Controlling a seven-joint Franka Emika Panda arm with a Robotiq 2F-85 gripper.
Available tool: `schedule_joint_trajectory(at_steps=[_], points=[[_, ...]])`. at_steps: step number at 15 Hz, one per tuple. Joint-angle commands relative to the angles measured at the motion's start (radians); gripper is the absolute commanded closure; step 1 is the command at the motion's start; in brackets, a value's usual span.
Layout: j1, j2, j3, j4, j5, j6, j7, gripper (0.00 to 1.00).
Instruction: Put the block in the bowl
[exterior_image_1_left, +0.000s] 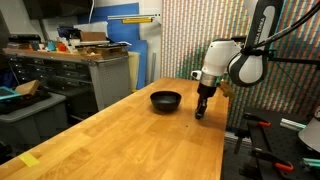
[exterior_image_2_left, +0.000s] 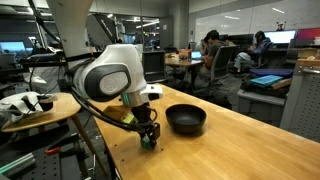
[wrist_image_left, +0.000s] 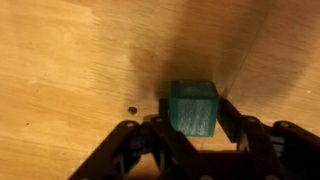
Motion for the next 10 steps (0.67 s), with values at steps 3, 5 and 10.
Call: schedule_joint_trajectory(at_steps=[3,5,10], points=[[-0.014,-0.027,0.026,-0.003,0.1,-0.021,-0.106,0.83],[-0.004,-0.058,0.019,-0.006,0.113,-0.054,-0.127,0.83],[-0.001,-0.16,0.04,0.036,0.121,-0.196,-0.153,0.83]])
